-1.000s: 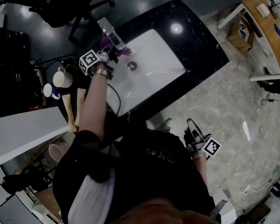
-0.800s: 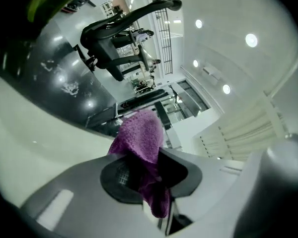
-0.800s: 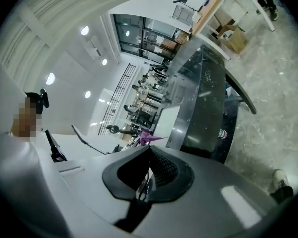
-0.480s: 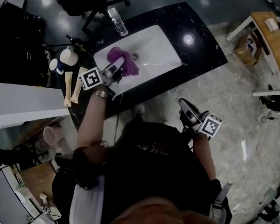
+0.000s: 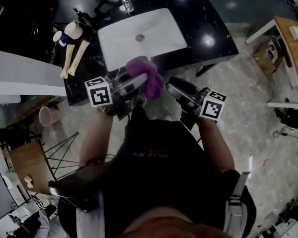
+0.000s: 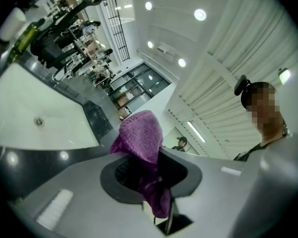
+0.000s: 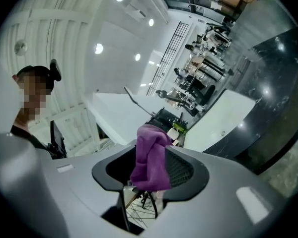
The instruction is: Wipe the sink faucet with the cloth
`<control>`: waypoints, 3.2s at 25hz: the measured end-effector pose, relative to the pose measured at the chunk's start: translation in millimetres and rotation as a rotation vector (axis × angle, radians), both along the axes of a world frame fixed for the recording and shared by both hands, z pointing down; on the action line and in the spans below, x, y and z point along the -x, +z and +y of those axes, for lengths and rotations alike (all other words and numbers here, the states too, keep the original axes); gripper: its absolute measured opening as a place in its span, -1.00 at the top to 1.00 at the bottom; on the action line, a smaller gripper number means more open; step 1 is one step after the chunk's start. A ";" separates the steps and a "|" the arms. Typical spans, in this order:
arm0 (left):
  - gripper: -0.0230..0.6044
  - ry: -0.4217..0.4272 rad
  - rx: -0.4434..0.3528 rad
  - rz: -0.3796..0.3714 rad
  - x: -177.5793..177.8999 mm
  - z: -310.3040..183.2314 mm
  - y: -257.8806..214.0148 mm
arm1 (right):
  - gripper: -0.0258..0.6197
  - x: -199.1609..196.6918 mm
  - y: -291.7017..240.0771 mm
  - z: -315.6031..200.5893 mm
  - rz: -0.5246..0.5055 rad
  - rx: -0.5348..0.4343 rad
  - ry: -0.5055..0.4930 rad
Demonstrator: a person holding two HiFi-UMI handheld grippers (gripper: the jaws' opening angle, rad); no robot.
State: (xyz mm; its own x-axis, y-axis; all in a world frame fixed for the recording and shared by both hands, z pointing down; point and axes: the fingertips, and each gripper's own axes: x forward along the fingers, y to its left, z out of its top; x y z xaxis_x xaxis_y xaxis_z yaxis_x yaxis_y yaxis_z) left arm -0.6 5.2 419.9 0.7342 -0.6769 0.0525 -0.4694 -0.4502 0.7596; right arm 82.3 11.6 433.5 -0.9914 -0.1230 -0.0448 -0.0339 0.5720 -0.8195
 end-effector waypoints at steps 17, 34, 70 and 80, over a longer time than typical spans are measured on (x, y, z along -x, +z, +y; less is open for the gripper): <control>0.67 -0.019 0.024 0.244 -11.3 113.3 3.8 | 0.03 63.0 -3.6 130.7 -0.046 0.046 -0.548; 0.93 -0.190 0.170 0.039 52.7 142.9 63.2 | 0.51 18.4 24.0 72.5 0.049 0.068 -0.119; 0.93 -0.691 0.235 0.023 118.5 59.1 103.4 | 0.51 283.3 -31.5 -334.3 0.795 -1.272 -0.718; 0.93 -0.901 0.343 0.010 108.2 34.2 104.6 | 0.51 362.5 26.6 -410.0 0.860 -1.467 -0.906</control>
State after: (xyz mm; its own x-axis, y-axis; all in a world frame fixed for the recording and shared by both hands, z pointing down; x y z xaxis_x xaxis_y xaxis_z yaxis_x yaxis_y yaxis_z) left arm -108.8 39.4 524.5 -0.0524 -0.9356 0.3491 -0.5229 0.3235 0.7886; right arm -280.2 -398.4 460.1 -0.5371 0.0371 0.8427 0.5522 0.7707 0.3180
